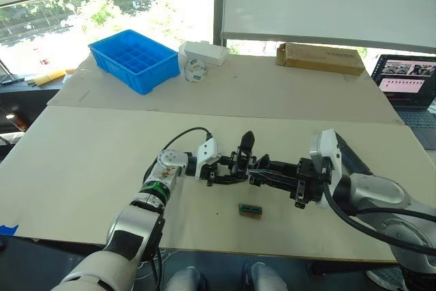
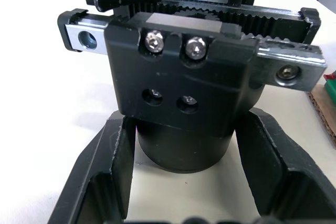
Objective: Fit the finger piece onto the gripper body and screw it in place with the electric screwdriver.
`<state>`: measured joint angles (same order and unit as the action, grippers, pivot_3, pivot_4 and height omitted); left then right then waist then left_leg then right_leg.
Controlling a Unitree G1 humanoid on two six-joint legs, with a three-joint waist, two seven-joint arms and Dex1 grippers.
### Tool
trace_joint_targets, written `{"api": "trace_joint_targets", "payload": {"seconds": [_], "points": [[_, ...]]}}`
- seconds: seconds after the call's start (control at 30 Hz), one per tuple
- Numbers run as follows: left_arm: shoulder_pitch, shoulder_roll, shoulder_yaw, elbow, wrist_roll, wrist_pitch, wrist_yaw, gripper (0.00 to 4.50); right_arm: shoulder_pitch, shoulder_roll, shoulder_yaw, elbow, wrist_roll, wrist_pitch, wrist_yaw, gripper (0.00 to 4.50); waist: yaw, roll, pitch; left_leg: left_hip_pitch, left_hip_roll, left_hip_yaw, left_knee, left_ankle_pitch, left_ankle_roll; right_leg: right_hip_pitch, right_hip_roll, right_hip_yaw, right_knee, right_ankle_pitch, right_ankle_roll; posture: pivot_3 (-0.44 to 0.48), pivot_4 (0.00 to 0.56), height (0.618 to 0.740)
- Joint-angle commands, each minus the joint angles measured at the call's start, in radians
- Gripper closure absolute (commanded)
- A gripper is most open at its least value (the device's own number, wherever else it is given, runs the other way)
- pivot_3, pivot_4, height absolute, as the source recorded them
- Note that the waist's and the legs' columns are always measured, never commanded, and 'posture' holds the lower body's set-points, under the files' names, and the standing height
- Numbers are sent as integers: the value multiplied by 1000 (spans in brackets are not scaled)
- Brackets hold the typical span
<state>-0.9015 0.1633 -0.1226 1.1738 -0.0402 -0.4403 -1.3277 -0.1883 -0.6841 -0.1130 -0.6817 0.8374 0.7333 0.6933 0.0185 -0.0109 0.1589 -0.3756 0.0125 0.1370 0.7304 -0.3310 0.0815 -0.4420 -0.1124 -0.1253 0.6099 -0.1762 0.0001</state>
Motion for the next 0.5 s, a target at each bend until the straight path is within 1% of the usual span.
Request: {"api": "trace_joint_targets", "payload": {"seconds": [0.03, 0.17, 0.27, 0.37, 0.5], "points": [[13, -9, -7, -35, 12, -11, 0, 2223, -38, 36, 19, 23, -44, -72, -6, 4110, -1, 0, 0, 0, 0, 0, 0, 0, 0, 0, 0, 0, 0, 0, 0, 0, 150, 740], [41, -3, -13, -89, 6, 15, -9, 2223, -87, 83, 93, 105, -140, -135, 5, 4110, -4, 0, 0, 0, 0, 1, 0, 0, 0, 0, 0, 0, 0, 0, 1, 0, 150, 740], [53, 4, -23, -107, 15, 20, -14, 2223, -109, 107, 124, 156, -173, -158, 20, 4110, -5, 0, 0, 0, 0, 1, 0, 0, 0, 0, 1, 0, 0, 0, 1, 0, 150, 740], [60, 13, -33, -112, 22, 28, -15, 2223, -127, 104, 175, 221, -238, -193, 66, 4110, -7, 0, 0, -1, -1, 2, 0, 0, 0, 0, 1, 0, 0, 0, 1, 0, 150, 740], [62, 14, -37, -119, 21, 48, -12, 2223, -144, 115, 207, 257, -280, -221, 97, 4110, -8, 0, 0, 0, -1, 2, 0, 0, 0, 0, 1, 0, 0, 0, 1, 0, 150, 740]]}}
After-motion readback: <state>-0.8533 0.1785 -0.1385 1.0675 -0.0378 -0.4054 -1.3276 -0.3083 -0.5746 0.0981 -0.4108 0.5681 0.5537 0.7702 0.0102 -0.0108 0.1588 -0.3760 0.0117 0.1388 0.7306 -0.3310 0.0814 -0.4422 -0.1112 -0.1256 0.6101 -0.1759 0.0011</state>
